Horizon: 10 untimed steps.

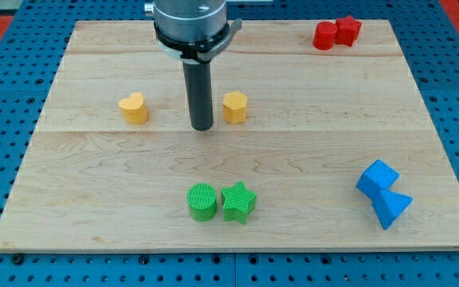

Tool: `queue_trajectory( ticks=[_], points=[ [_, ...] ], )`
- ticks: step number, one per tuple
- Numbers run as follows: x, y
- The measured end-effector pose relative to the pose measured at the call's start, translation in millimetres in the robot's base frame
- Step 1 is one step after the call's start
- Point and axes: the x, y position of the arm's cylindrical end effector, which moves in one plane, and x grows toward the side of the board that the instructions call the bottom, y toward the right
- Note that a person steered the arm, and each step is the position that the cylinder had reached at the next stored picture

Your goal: Place the hexagon at the center right of the board

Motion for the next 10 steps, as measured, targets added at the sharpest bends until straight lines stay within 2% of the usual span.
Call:
queue_trajectory(
  ticks=[1, 2, 3, 5, 6, 8, 9, 10],
  points=[
    [-24, 50],
    [-32, 136],
    [-31, 169],
    [-46, 93],
    [-75, 111],
    [-77, 240],
    [-83, 240],
    [-66, 192]
  ],
)
